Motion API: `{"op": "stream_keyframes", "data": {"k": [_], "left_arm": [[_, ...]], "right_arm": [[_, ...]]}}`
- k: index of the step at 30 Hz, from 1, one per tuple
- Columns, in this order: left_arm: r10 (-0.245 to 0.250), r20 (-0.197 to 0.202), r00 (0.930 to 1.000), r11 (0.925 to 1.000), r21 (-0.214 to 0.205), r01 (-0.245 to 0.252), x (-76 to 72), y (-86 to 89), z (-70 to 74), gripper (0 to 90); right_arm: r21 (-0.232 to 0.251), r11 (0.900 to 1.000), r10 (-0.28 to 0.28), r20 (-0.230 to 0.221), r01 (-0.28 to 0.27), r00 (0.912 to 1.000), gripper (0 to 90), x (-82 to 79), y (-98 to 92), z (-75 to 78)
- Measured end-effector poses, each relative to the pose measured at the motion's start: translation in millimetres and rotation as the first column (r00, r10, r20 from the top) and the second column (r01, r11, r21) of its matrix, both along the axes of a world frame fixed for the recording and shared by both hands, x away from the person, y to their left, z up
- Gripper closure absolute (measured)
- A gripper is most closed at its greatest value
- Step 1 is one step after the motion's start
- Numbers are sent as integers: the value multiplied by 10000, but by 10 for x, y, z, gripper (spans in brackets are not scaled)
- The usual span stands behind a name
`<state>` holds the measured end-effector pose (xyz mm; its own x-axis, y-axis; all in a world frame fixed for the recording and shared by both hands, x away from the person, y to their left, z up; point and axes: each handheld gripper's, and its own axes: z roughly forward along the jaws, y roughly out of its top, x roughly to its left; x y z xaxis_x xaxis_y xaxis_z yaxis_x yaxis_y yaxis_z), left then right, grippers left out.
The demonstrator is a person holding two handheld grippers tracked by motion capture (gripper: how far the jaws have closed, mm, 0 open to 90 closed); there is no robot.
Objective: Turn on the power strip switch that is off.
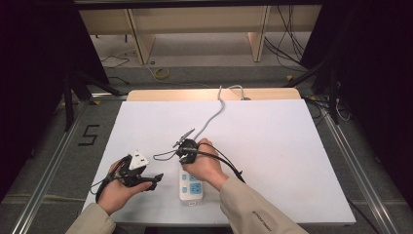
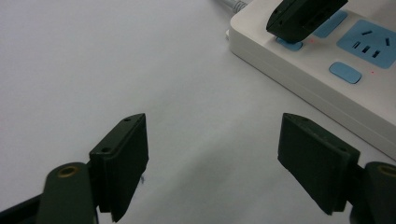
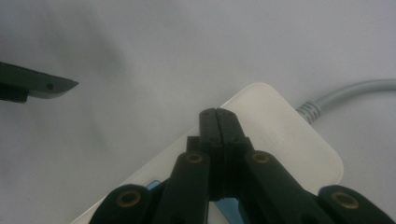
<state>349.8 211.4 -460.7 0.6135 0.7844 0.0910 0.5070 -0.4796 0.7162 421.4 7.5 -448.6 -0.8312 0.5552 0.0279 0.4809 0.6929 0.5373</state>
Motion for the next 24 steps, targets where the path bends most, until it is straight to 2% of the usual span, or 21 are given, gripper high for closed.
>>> {"op": "stream_keyframes", "data": {"k": [1, 7, 14, 24], "left_arm": [[2, -3, 10000, 10000, 4, -2, 0, -1, 0, 243], [8, -8, 10000, 10000, 11, -8, 1, 1, 1, 243], [41, 26, 10000, 10000, -37, -41, 0, 3, 0, 243], [73, 25, 10000, 10000, -24, -73, 2, 5, -4, 243]], "right_arm": [[123, 9999, 0, 46, -1, 10000, 900, 0, -10, -1], [42, 9999, 155, 86, -155, 9998, 899, -16, -11, 7], [182, 9998, 107, 276, -112, 9996, 848, -11, -38, 37], [824, 9965, -163, 563, 116, 9983, 745, 12, -253, 150]]}}
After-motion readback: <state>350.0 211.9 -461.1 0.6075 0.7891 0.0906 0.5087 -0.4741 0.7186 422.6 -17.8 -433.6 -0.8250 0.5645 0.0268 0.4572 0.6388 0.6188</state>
